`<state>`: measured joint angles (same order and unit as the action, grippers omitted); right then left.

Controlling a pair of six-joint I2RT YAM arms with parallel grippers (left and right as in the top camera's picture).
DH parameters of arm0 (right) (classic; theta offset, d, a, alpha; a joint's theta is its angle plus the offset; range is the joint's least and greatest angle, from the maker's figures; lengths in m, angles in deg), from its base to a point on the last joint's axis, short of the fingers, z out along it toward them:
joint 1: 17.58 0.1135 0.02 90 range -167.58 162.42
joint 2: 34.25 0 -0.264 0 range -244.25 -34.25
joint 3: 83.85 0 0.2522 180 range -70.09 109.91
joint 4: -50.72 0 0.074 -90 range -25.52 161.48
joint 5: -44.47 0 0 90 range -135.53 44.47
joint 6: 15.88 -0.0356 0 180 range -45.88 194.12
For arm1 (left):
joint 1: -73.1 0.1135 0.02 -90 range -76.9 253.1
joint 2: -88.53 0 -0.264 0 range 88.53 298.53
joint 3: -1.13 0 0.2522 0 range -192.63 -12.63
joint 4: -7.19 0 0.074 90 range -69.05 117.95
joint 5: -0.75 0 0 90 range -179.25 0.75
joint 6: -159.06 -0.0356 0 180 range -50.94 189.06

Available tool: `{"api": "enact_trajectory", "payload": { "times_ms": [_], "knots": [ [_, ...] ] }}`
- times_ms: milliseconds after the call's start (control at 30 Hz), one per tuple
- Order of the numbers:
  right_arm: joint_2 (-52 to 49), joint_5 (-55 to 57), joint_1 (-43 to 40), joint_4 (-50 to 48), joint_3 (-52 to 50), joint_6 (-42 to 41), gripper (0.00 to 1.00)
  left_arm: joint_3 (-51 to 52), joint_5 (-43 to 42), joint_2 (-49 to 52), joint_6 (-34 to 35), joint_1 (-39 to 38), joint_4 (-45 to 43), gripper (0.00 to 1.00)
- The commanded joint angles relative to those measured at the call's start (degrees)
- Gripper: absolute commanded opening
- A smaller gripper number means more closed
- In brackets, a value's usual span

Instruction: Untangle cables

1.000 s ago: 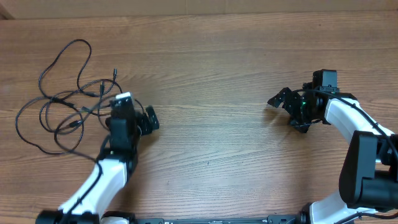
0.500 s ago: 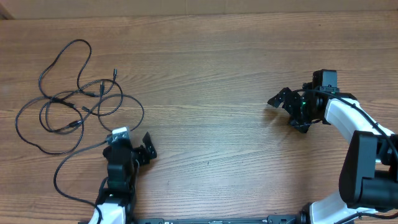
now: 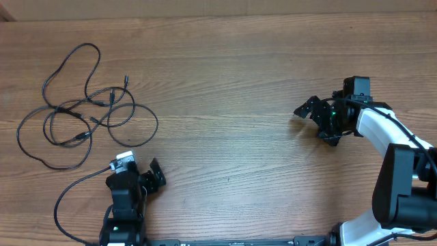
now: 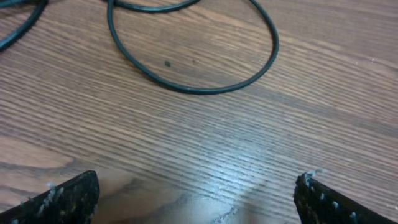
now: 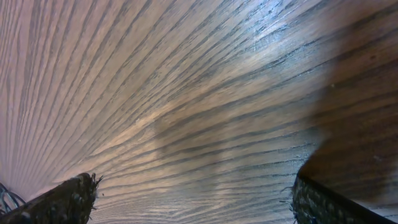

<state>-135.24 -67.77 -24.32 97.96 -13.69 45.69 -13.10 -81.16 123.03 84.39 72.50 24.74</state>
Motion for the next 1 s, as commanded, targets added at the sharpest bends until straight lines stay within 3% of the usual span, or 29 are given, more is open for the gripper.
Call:
{"api": "enact_trajectory", "payload": {
  "times_ms": [0,133,367,633,967],
  "knots": [
    [0.37,1.66,0.07,-0.17,0.2,0.42,1.0,0.22,-1.16,-5.42,-3.87,0.13,0.24,0.99],
    [0.37,1.66,0.07,-0.17,0.2,0.42,1.0,0.22,-1.86,-13.62,-4.46,-0.13,0.37,1.0],
    [0.37,1.66,0.07,-0.17,0.2,0.42,1.0,0.2,-2.43,-26.75,-12.28,-4.15,0.5,1.0],
    [0.37,1.66,0.07,-0.17,0.2,0.42,1.0,0.17,-3.26,-34.05,-14.14,-5.05,0.68,0.99],
    [0.37,1.66,0.07,-0.17,0.2,0.42,1.0,0.17,-3.23,-34.25,-13.88,-5.05,0.28,0.99]
  ]
}}
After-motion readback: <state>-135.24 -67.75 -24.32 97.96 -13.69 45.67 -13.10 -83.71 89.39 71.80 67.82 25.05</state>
